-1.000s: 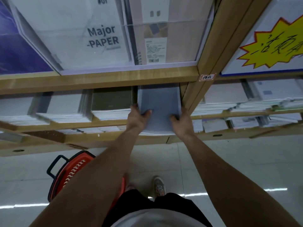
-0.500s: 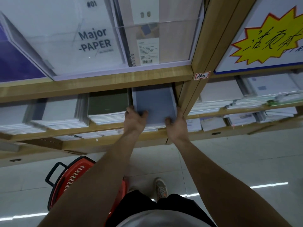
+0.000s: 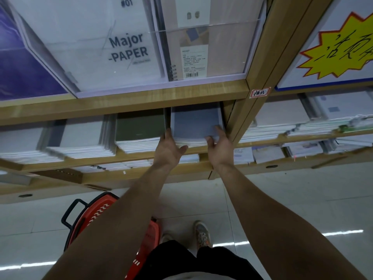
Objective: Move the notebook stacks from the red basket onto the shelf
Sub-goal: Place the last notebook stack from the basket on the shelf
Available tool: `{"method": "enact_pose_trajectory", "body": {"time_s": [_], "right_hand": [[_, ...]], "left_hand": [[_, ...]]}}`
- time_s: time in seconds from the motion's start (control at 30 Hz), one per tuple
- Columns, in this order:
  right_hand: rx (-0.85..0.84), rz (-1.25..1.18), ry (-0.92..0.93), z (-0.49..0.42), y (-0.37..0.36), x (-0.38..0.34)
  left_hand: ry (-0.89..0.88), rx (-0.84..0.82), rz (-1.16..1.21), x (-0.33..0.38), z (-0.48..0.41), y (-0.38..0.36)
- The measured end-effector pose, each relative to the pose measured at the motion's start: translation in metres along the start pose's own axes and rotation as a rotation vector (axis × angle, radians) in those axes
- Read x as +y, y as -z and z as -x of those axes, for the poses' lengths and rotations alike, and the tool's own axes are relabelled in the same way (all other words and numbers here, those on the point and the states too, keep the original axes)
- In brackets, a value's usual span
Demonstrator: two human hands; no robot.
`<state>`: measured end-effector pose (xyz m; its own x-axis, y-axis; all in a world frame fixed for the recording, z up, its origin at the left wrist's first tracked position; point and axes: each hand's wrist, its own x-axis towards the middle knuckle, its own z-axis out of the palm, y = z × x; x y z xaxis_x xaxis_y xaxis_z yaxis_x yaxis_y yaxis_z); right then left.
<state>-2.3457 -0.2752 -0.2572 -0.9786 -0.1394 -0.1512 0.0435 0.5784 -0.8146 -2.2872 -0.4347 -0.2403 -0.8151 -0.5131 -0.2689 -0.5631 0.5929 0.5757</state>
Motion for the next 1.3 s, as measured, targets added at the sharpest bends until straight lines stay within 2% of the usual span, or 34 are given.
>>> {"method": "enact_pose_trajectory", "body": {"time_s": [0.07,0.17,0.3,0.53,0.7,0.83,1.07,1.17,1.23,1.3], "right_hand": [[0.009,0.061,0.013,0.01,0.003,0.006],[0.009,0.174,0.052,0.028,0.011,0.021],[-0.043,0.209,0.052,0.04,0.015,0.026],[-0.162,0.156,-0.013,0.004,0.018,0.003],[-0.233,0.26,0.013,-0.008,0.019,0.006],[-0.096,0.273,0.047,0.001,0.016,0.014],[0.08,0.379,0.278,-0.003,0.007,-0.004],[-0.016,0.57,0.4,-0.022,0.006,-0.015],[-0.161,0.709,0.416,-0.037,0.0,-0.016],[-0.263,0.791,0.401,-0.049,-0.009,-0.011]], "left_hand": [[-0.077,0.054,-0.165,-0.01,0.001,-0.001],[-0.194,0.164,-0.276,-0.015,-0.003,0.0],[-0.319,0.161,-0.353,-0.018,-0.01,-0.001],[-0.328,0.222,-0.326,-0.008,-0.036,-0.003],[-0.291,0.195,-0.258,-0.005,-0.04,-0.003],[-0.256,0.138,-0.247,0.0,-0.043,-0.003],[-0.292,0.054,-0.292,-0.011,-0.048,0.01],[-0.278,0.143,-0.307,-0.024,-0.048,0.029],[-0.265,0.206,-0.354,-0.037,-0.044,0.038],[-0.264,0.182,-0.441,-0.052,-0.044,0.041]]}}
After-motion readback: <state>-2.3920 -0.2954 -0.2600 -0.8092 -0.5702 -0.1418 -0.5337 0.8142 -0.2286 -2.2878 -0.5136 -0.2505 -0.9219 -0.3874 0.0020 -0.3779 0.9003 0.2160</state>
